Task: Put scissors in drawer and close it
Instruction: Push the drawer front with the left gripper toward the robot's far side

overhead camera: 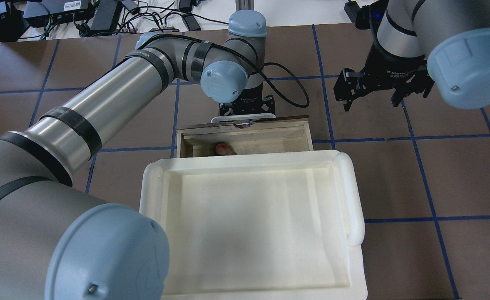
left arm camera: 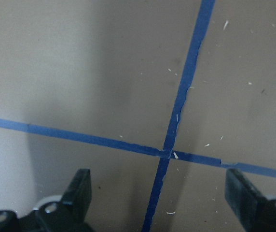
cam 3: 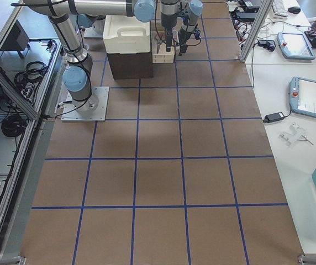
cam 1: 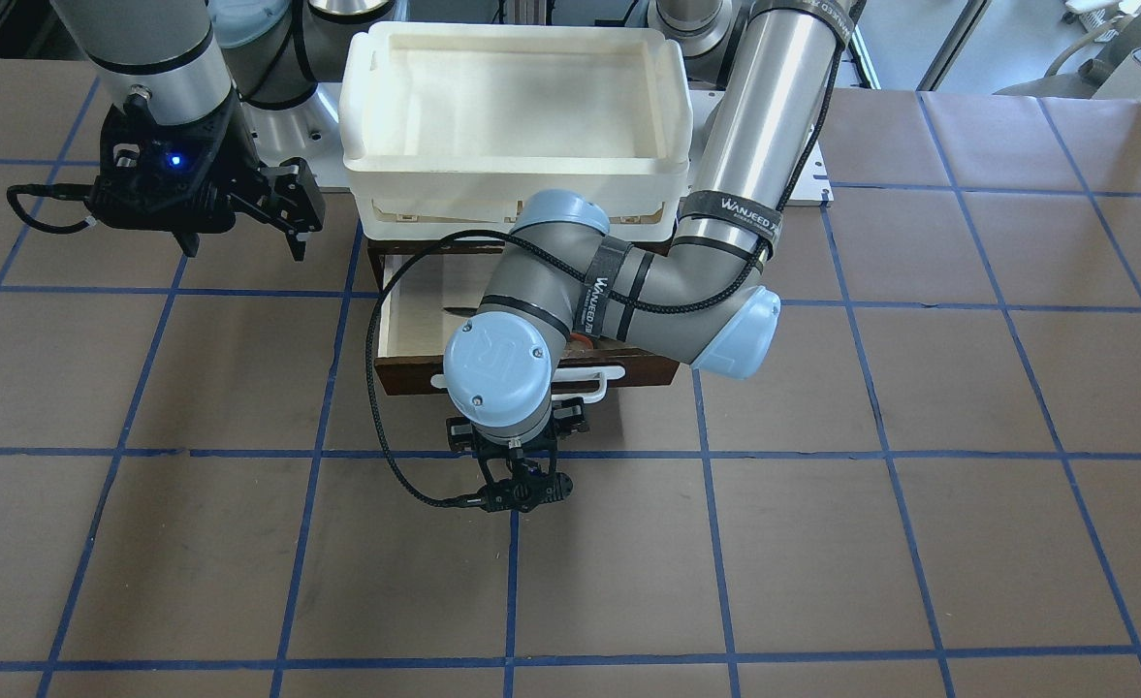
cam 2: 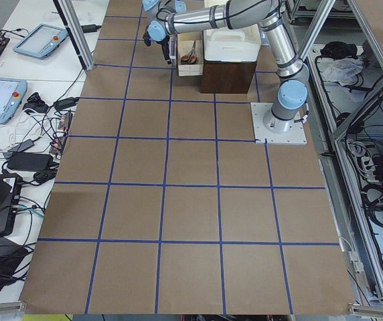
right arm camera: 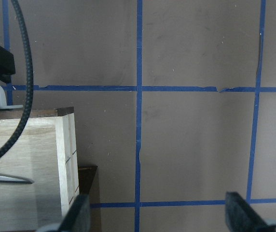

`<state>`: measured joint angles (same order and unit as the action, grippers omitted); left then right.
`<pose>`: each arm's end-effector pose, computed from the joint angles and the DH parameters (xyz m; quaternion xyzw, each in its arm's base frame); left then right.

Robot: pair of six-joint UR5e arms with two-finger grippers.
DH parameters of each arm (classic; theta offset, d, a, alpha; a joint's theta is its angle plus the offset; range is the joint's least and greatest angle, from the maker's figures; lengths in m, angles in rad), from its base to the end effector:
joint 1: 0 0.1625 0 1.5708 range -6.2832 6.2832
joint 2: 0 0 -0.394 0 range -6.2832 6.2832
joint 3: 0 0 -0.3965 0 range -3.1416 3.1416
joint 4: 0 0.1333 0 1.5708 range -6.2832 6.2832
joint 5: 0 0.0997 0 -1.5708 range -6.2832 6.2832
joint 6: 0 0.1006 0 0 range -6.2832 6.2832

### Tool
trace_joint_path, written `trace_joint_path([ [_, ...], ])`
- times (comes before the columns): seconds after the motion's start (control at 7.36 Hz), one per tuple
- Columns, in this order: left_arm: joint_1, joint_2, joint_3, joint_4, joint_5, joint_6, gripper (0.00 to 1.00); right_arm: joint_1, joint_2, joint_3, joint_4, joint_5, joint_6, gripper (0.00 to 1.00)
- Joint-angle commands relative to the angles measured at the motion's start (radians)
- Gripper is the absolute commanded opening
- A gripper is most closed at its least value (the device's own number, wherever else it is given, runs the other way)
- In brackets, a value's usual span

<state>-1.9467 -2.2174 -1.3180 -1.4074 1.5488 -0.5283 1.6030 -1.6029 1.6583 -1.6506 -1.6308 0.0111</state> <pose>-0.3748 -0.5806 0.2041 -0.0769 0.9903 0.1082 0.0404 0.1428 -0.4810 0.4364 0.0102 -0.9994 0.0128 0.0297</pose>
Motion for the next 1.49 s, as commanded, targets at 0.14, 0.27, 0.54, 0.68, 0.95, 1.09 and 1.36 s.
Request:
trace_joint_path([
  [0.14, -0.021, 0.039, -0.061, -0.002, -0.001, 0.033, 1.00, 0.000, 0.003, 0.000, -0.006, -0.011, -0.003, 1.00],
  [0.27, -0.023, 0.053, -0.094, -0.002, -0.001, 0.042, 1.00, 0.000, 0.003, 0.001, -0.008, -0.011, -0.003, 1.00],
  [0.54, -0.027, 0.087, -0.145, -0.002, -0.002, 0.044, 1.00, 0.000, 0.001, 0.001, -0.006, -0.011, -0.003, 1.00],
  [0.68, -0.046, 0.105, -0.159, -0.002, -0.001, 0.042, 1.00, 0.000, 0.004, 0.001, -0.006, -0.011, -0.003, 1.00],
  [0.95, -0.063, 0.130, -0.181, -0.004, -0.004, 0.028, 1.00, 0.000, 0.003, 0.003, -0.006, -0.011, -0.003, 1.00],
  [1.09, -0.070, 0.143, -0.208, -0.008, -0.004, 0.028, 1.00, 0.000, 0.003, 0.003, -0.006, -0.012, -0.003, 1.00],
  [1.36, -0.074, 0.182, -0.254, -0.015, 0.001, 0.030, 1.00, 0.000, 0.003, 0.005, -0.005, -0.011, -0.003, 1.00],
])
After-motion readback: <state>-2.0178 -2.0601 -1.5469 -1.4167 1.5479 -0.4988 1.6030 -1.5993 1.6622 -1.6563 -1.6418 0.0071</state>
